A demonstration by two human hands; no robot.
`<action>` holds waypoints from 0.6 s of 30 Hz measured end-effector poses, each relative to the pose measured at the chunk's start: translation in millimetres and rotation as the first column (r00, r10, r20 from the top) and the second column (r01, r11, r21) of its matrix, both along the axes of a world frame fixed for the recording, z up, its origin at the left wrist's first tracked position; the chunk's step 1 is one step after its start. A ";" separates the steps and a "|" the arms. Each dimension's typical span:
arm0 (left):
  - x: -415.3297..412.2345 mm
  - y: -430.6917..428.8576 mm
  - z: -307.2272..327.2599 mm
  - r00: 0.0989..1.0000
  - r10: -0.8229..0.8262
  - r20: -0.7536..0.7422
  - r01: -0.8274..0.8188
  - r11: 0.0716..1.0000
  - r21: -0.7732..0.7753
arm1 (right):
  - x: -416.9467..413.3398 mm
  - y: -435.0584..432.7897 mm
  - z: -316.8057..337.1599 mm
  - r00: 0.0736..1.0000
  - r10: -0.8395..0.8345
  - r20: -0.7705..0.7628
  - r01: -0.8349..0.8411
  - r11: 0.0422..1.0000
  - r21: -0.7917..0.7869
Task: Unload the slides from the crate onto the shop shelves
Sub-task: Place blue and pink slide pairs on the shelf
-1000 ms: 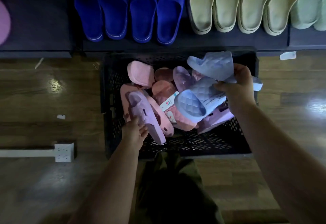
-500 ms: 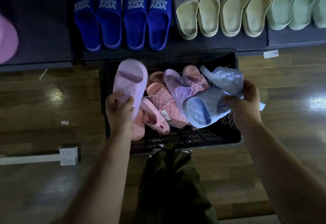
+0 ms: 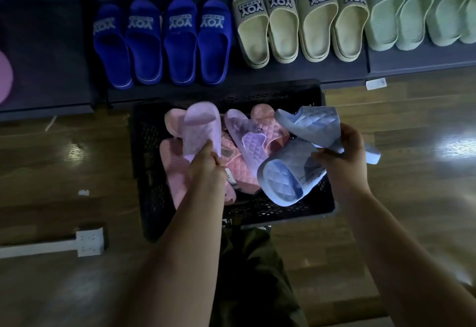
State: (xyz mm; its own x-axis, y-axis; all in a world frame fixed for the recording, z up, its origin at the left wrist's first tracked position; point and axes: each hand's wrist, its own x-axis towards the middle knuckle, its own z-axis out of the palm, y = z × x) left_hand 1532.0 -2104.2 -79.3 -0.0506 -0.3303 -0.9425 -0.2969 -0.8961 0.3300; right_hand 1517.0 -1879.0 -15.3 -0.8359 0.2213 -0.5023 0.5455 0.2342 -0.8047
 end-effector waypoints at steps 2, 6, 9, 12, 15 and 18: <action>-5.3 5.3 -6.9 0.996 0.074 -0.058 -0.066 0.990 0.127 | -2.4 0.0 -1.8 1.000 0.003 0.003 -0.003 1.000 0.001; -21.0 23.2 -20.6 0.984 0.006 -0.177 0.022 0.988 0.155 | -3.4 -6.3 -9.0 1.000 -0.023 -0.018 0.023 1.000 -0.012; -27.0 33.2 -41.7 0.955 -0.224 -0.195 0.255 0.954 0.155 | -3.1 -14.0 -14.8 0.996 -0.071 -0.049 0.069 0.997 -0.037; -24.2 38.6 -53.4 0.873 -0.474 -0.113 0.485 0.867 0.112 | -2.4 -22.8 -18.7 0.988 -0.136 -0.074 0.131 0.988 -0.076; -17.9 37.1 -75.9 0.873 -0.476 -0.110 0.487 0.865 0.121 | -0.5 -25.9 -20.4 0.978 -0.185 -0.099 0.176 0.980 -0.095; -23.2 37.4 -77.6 0.929 -0.340 -0.148 0.363 0.916 0.170 | 2.7 -22.2 -19.6 0.963 -0.238 -0.130 0.227 0.969 -0.096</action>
